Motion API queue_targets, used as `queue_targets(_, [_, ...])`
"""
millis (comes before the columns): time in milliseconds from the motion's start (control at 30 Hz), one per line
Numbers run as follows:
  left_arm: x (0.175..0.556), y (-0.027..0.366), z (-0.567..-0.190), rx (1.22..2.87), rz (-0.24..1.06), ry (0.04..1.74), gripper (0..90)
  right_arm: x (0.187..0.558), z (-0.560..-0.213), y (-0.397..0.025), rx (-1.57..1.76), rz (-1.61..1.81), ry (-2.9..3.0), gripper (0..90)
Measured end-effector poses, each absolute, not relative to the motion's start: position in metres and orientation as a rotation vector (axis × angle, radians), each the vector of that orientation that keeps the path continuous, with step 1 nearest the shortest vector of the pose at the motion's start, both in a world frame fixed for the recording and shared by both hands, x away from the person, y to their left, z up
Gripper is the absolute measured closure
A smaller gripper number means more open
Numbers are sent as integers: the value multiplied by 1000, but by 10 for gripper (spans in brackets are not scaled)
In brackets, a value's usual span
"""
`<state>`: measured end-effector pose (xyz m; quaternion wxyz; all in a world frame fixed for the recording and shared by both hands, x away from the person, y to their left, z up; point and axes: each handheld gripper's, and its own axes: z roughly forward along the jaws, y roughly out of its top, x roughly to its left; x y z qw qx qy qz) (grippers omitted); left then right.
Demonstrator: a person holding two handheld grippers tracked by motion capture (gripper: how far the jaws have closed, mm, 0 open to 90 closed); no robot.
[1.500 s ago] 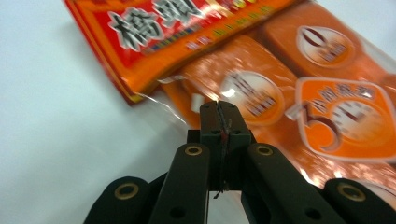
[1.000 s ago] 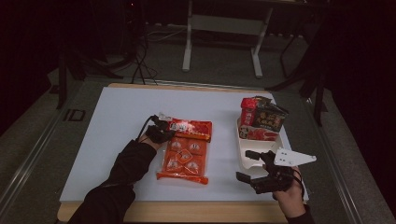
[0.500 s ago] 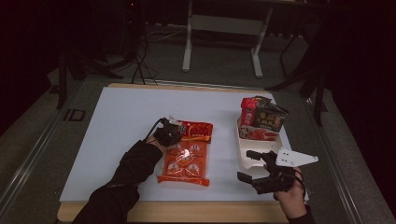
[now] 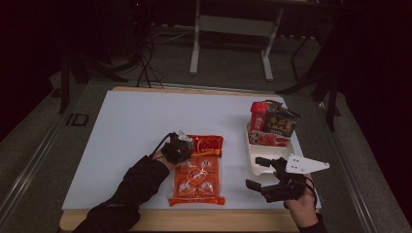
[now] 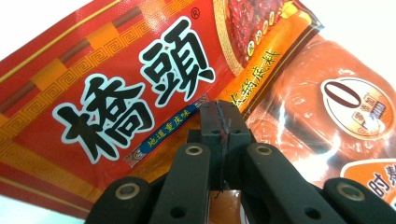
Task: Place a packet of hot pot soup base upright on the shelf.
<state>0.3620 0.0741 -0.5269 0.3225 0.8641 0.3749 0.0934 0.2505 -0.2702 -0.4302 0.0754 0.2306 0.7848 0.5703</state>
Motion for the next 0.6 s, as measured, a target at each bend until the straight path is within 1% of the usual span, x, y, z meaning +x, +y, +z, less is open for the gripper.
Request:
queue_targets(33, [360,75,-527,2270,259,955,900,251,-430,-270,691,1712,2353,147])
queue_targets(100, [361,77,-529,2248,245,957,900,252,-430,-270,676,1708,2352,179])
queue_targets(133, [361,78,-529,2243,246,942,900,252,-431,-270,672,1704,2354,181])
queue_targets(233, [360,81,-528,2203,236,932,900,253,-431,-271,660,1712,2345,181])
queue_targets(300, [359,83,-524,2204,262,925,900,252,-431,-271,644,1708,2337,180])
queue_targets(467, [352,91,-515,2159,236,922,898,251,-430,-271,632,1685,2319,160])
queue_targets(500, [350,93,-513,2158,237,919,891,251,-430,-271,630,1685,2317,153])
queue_targets(567, [347,97,-509,2149,235,914,838,250,-429,-271,636,1677,2302,148])
queue_targets(600, [346,99,-508,2153,235,911,835,249,-429,-271,638,1672,2306,147])
